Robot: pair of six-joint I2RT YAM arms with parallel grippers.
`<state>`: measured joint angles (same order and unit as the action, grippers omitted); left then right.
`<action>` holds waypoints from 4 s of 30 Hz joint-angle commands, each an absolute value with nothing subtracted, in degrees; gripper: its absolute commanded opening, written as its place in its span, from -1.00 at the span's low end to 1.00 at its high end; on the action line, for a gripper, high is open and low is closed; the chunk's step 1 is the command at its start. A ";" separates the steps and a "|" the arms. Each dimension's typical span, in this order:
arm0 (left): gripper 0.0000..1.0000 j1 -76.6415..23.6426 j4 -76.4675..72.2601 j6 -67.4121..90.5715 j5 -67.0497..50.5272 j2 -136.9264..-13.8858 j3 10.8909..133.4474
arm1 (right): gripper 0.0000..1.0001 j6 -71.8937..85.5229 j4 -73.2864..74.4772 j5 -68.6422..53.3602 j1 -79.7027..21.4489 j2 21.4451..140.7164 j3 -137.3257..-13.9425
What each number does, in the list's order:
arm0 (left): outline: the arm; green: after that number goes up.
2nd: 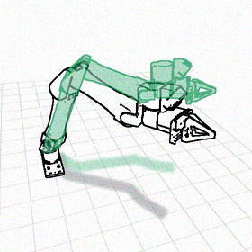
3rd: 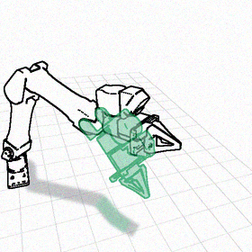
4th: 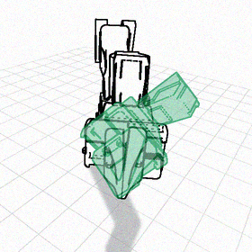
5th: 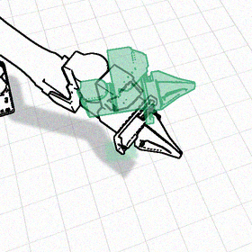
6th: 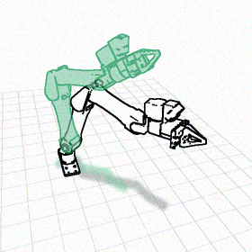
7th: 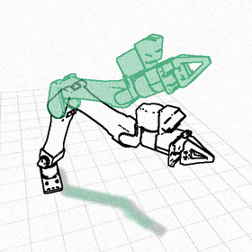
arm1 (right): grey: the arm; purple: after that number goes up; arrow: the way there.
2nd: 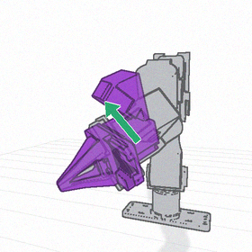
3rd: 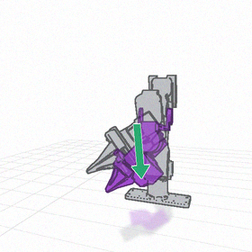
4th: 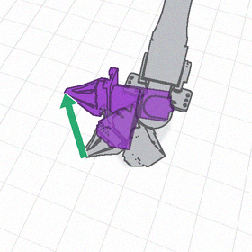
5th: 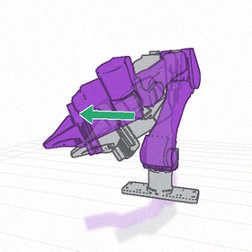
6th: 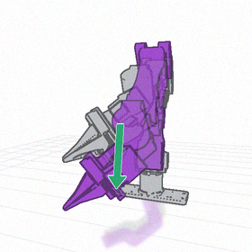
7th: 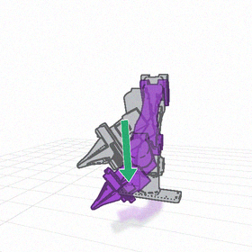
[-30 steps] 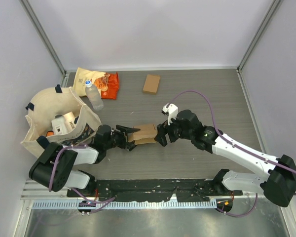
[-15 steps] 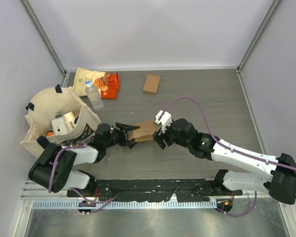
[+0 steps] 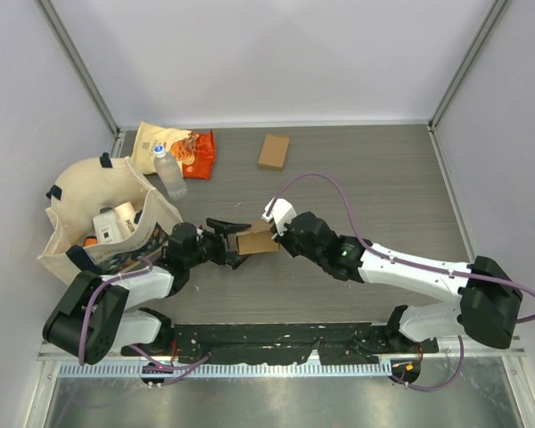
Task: Fold the paper box
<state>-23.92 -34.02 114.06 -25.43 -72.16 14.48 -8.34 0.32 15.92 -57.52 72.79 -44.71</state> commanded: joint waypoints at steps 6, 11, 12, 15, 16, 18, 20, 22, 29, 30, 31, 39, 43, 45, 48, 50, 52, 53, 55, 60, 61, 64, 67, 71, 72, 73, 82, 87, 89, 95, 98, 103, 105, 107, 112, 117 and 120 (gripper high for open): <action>0.94 -23.73 -34.27 140.36 -24.52 -71.81 15.56 | -0.76 -1.24 11.06 8.01 -57.40 76.55 -54.22; 0.99 -23.64 -33.14 139.14 -23.12 -70.58 16.34 | -0.91 2.72 18.27 1.24 -53.01 79.71 -58.88; 1.00 -23.64 -32.70 138.52 -23.12 -70.32 16.70 | -0.92 4.03 18.98 0.27 -52.22 79.98 -59.23; 1.00 -23.64 -31.64 138.25 -22.77 -69.70 17.14 | -0.95 5.88 20.48 -5.88 -48.53 80.59 -60.03; 0.99 -23.64 -31.90 138.34 -21.72 -69.61 17.23 | -0.95 6.76 20.39 -8.06 -47.65 80.77 -59.68; 0.97 -23.64 -31.99 138.95 -20.48 -69.78 17.93 | -0.95 7.20 20.57 -8.96 -46.15 80.86 -59.59; 0.99 -23.64 -32.52 139.30 -20.48 -70.75 19.50 | -0.95 7.82 20.39 -10.19 -45.45 81.65 -59.68; 0.99 -23.64 -33.48 139.83 -20.74 -72.67 20.56 | -0.95 8.43 22.05 -10.72 -44.65 83.14 -61.07; 0.99 -23.29 -37.79 139.66 -22.49 -78.13 23.03 | -0.97 10.63 28.12 -10.90 -41.49 87.19 -66.00; 0.99 -23.29 -37.44 139.57 -22.59 -78.05 23.11 | -0.98 10.98 29.08 -11.86 -40.27 87.45 -66.88; 0.99 -23.20 -36.66 138.70 -22.76 -77.87 23.20 | -0.98 11.16 30.48 -12.39 -39.73 87.45 -67.32; 0.99 -19.61 -29.97 129.65 -25.66 -72.25 22.68 | -0.98 10.72 38.58 -17.31 -37.53 89.47 -73.39; 0.99 -15.31 -26.64 121.92 -27.06 -67.25 20.74 | -0.98 10.20 41.04 -18.37 -35.69 90.79 -74.09; 0.99 -14.15 -20.41 115.79 -28.56 -64.79 21.09 | -0.98 10.02 42.35 -19.42 -35.16 91.49 -74.79; 1.00 -14.15 -12.58 108.66 -32.51 -64.07 22.41 | -0.98 9.76 43.94 -19.34 -34.37 93.25 -76.02; 1.00 -13.28 -11.96 104.96 -34.10 -63.29 22.50 | -0.98 9.76 44.56 -19.34 -33.58 94.21 -76.81; 0.99 -13.18 -9.24 97.68 -34.45 -61.54 25.04 | -0.98 8.88 44.56 -19.07 -33.49 94.48 -77.25; 0.99 -13.18 -6.44 93.73 -34.37 -61.09 26.61 | -0.98 8.44 44.65 -18.64 -33.49 95.09 -77.52; 0.99 -13.27 5.74 77.19 -32.01 -60.47 35.74 | -0.96 7.56 45.26 -18.02 -33.49 95.80 -78.57; 0.90 -14.41 23.73 50.40 -20.57 -60.82 51.56 | -0.80 5.71 45.45 -17.84 -33.49 95.89 -79.98; 0.90 -14.50 24.60 46.62 -20.65 -61.69 53.24 | -0.70 5.80 45.35 -17.75 -33.49 95.80 -79.98; 0.94 -14.59 29.87 37.37 -22.66 -68.62 59.49 | -0.47 6.24 45.09 -19.59 -33.49 94.84 -80.33; 0.90 -15.99 29.45 33.93 -25.84 -72.94 62.31 | -0.36 7.47 44.38 -20.13 -33.49 92.82 -79.10; 0.69 -19.07 27.42 31.47 -25.14 -74.61 62.84 | -0.33 8.96 43.16 -20.48 -33.49 90.09 -76.56; 0.63 -19.51 27.77 30.33 -24.61 -75.58 63.71 | -0.33 9.40 42.81 -20.48 -33.49 89.48 -76.12; 0.63 -19.95 28.64 29.63 -23.48 -76.19 64.24 | -0.33 10.10 42.37 -20.48 -33.49 88.95 -75.68; 0.75 -25.84 32.16 22.25 -18.99 -80.68 67.67 | -0.45 11.78 40.52 -19.60 -34.28 86.22 -73.57; 0.74 -25.93 33.75 19.52 -18.37 -82.70 69.34 | -0.46 11.87 39.46 -17.32 -35.59 86.40 -72.16; 0.64 -26.01 34.19 18.72 -18.11 -83.32 69.69 | -0.45 11.78 38.68 -16.26 -36.30 86.49 -71.64; 0.61 -25.93 35.60 18.10 -19.25 -83.33 70.58 | -0.38 11.87 36.39 -12.75 -37.53 85.78 -71.72; 0.62 -25.93 36.47 18.98 -19.25 -80.09 70.84 | -0.29 11.25 36.30 -12.13 -37.53 84.38 -71.54; 0.77 -26.01 34.89 21.97 -20.21 -72.69 67.24 | -0.07 9.76 36.66 -14.05 -37.53 85.07 -72.25; 0.87 -26.01 36.91 22.06 -20.83 -72.77 67.06 | -0.01 9.58 36.04 -14.24 -37.70 85.34 -71.81; 0.87 -26.02 37.62 21.45 -20.13 -72.95 66.27 | 0.00 9.41 34.90 -12.66 -38.05 85.26 -71.72; 0.47 -25.93 38.85 17.23 -18.28 -74.88 66.53 | -0.07 9.40 32.61 -8.36 -38.94 84.38 -71.28; 0.50 -26.19 38.50 15.38 -17.49 -78.57 68.11 | -0.33 10.81 31.99 -4.84 -39.02 84.90 -71.80; 0.72 -26.80 38.23 14.33 -17.32 -80.68 68.81 | -0.49 11.25 32.08 -3.34 -39.02 85.25 -72.16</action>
